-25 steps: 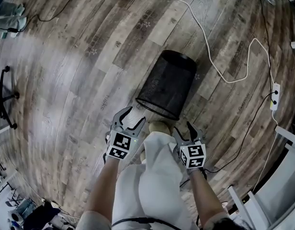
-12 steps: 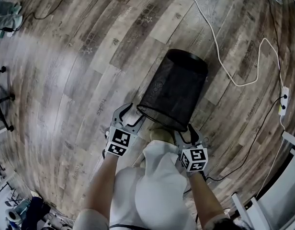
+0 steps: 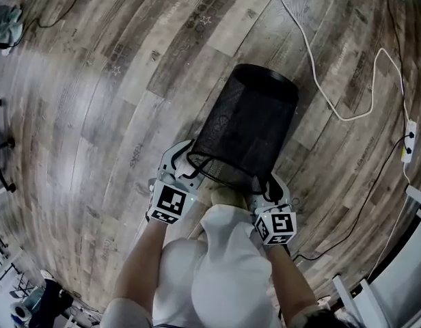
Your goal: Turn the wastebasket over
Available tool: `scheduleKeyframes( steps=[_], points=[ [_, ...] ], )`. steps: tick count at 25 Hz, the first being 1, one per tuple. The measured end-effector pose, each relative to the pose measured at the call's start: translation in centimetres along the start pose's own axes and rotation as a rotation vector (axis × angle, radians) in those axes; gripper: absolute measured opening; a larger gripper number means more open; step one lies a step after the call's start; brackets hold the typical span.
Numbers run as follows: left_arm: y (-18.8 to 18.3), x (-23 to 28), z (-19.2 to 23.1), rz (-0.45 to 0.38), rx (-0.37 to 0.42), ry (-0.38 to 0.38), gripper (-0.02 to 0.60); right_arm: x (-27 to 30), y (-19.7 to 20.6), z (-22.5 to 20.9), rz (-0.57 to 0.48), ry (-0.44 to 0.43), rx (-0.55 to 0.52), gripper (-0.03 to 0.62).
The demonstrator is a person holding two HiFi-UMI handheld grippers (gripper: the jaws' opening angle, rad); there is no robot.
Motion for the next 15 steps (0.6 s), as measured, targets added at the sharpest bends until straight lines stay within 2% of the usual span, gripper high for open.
scheduleKeyframes(
  steps=[6, 9, 15],
  points=[
    [-0.1, -0.5, -1.2, 0.010, 0.034, -0.009, 0.127, -1.3, -0.8, -2.2, -0.003, 0.123, 0.054, 0.083],
    [-0.1, -1.0, -1.5, 0.030, 0.029, -0.027, 0.111, -1.8, -2.1, -2.6, -0.006, 0.151, 0.062, 0.075],
    [-1.8, -3.0, -1.4, 0.030, -0.093, -0.083, 0.086, -3.2, -4.5, -2.0, 0.035, 0.151, 0.040, 0.058]
  ],
)
Point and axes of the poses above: the fingertips, and each gripper's own axes: x forward along the fingers, z to its left, y out of its underside, the point moved 2 cm from there along -x, backward along the fingers, and after that the axes turned 10 degrees about -x, right-handed, at the moved point
